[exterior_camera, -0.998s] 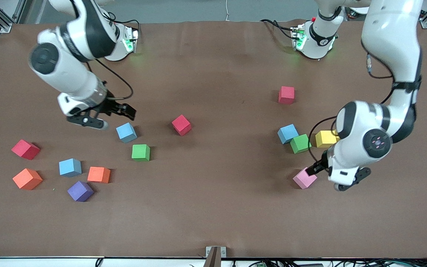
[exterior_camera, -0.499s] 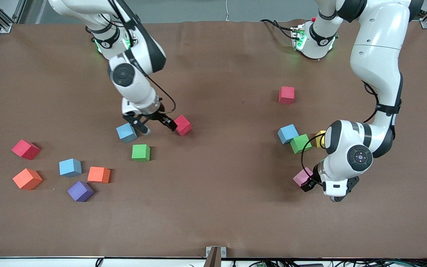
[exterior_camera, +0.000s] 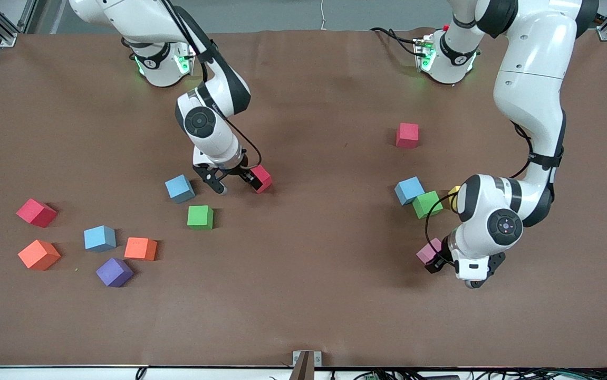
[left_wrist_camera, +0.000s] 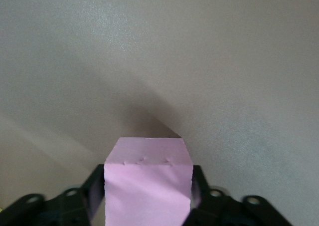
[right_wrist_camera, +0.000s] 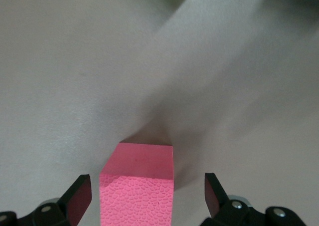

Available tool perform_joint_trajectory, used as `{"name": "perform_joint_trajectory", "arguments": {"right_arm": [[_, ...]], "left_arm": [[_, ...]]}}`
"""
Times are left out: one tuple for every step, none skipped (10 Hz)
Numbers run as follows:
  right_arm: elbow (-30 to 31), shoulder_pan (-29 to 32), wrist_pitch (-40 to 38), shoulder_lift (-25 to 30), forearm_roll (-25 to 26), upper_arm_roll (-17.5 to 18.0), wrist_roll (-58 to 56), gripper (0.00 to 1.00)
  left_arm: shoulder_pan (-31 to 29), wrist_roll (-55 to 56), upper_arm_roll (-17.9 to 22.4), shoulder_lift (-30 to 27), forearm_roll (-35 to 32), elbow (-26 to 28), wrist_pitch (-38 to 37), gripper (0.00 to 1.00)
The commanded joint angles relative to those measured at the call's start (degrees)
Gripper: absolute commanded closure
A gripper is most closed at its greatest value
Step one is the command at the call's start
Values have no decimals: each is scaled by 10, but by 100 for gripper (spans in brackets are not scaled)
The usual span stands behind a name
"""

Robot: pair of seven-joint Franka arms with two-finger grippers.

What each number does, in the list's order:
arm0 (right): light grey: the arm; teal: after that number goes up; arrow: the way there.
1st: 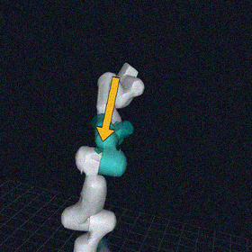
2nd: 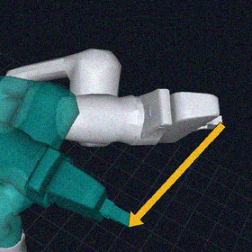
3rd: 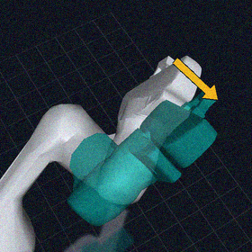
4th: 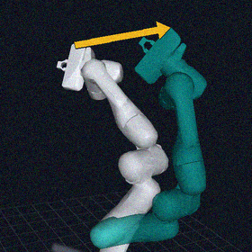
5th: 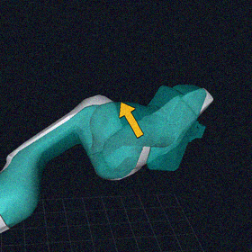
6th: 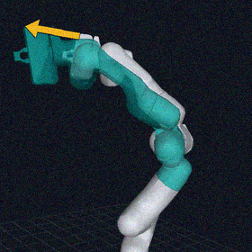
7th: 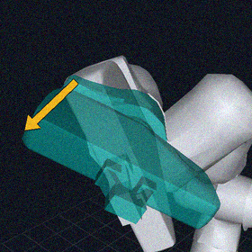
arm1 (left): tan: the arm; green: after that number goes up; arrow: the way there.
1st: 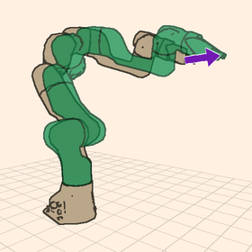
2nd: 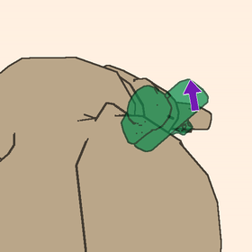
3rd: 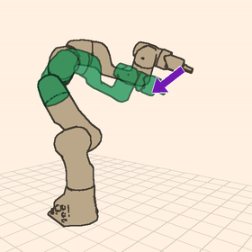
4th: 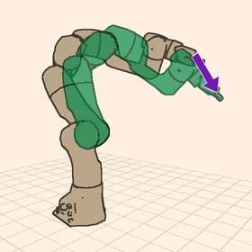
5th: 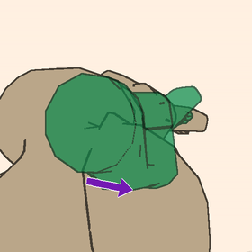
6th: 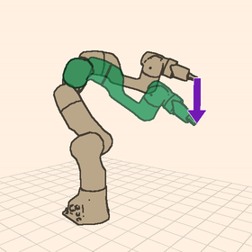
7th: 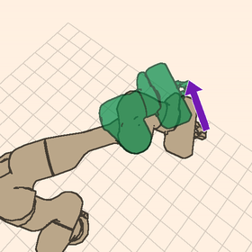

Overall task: Arrange 11 blocks into digit 3
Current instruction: 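Grasp the red cube with the right gripper while the left gripper grasps the pink cube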

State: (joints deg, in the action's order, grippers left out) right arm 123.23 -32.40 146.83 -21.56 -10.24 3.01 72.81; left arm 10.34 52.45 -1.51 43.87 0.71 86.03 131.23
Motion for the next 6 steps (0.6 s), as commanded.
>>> {"name": "perform_joint_trajectory", "arguments": {"right_arm": [[-5,-20,5,-5,-32,-3,12,0],[-10,-28,9,-6,-46,-4,12,0],[-10,-36,27,-10,-50,-4,12,0],[-11,-42,42,-27,-50,-4,12,0],[-10,-45,45,-30,-50,-4,12,0],[-10,-45,48,-34,-49,-5,11,0]], "left_arm": [[0,-1,-1,3,-6,-4,3,63],[3,-1,-1,-3,-6,-5,3,75],[3,2,-1,-25,-8,-8,-3,79],[10,2,-8,-53,-11,-8,-5,79],[19,3,-19,-82,-11,-7,-19,79],[35,7,-30,-110,-11,-5,-59,79]]}}
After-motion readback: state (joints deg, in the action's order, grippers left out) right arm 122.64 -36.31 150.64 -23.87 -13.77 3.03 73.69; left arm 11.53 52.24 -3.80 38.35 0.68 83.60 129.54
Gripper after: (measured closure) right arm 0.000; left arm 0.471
